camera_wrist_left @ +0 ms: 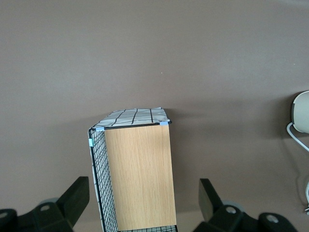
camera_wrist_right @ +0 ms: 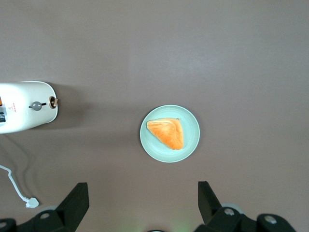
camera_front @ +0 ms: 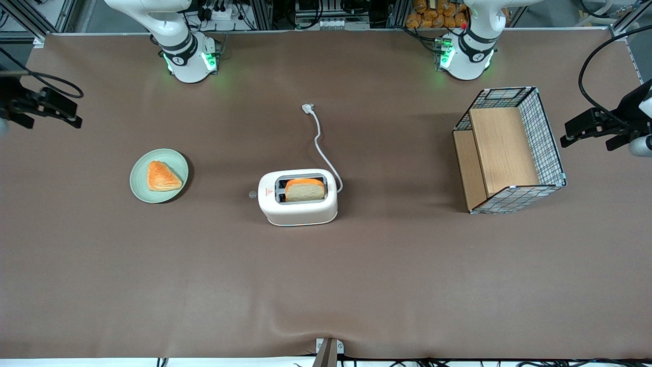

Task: Press toaster button with right arm
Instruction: 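Swing the right gripper past the green plate toward the toaster's lever side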

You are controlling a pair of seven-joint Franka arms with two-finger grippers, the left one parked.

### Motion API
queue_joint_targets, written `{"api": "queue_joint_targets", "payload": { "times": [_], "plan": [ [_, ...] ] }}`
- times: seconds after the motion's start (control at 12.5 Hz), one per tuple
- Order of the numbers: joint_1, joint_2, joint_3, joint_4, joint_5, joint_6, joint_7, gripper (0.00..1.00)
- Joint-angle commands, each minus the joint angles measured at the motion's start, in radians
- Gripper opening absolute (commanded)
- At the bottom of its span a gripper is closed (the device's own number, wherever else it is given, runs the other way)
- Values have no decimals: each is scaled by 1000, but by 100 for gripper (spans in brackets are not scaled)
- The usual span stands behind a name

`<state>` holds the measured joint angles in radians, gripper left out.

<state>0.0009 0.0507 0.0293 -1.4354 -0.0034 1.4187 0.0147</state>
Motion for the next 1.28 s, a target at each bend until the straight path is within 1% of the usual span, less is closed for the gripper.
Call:
{"api": "queue_joint_targets", "payload": {
  "times": [0.0, 0.24, 0.32, 0.4, 0.48, 0.56, 0.64, 0.72, 0.8, 0.96, 1.12, 1.2],
  "plan": [
    [10, 63, -5, 13, -1, 46, -15, 100],
    [21, 130, -3, 3, 10, 49, -22, 100],
    [39, 158, -3, 0, 14, 49, -22, 100],
    [48, 182, -3, -5, 43, 51, -15, 100],
    [53, 185, -3, -10, 101, 49, -9, 91],
    [60, 196, -3, -16, 149, 51, 2, 70],
    [68, 208, -3, -35, 198, 58, 22, 52],
    [70, 224, -3, -57, 268, 62, 24, 30],
    [70, 239, -3, -86, 333, 69, 31, 16],
    [80, 247, -3, -169, 413, 162, 51, 0],
    [85, 262, -3, -223, 480, 238, 53, 0],
    [87, 280, -3, -223, 546, 244, 53, 0]
  ]
}}
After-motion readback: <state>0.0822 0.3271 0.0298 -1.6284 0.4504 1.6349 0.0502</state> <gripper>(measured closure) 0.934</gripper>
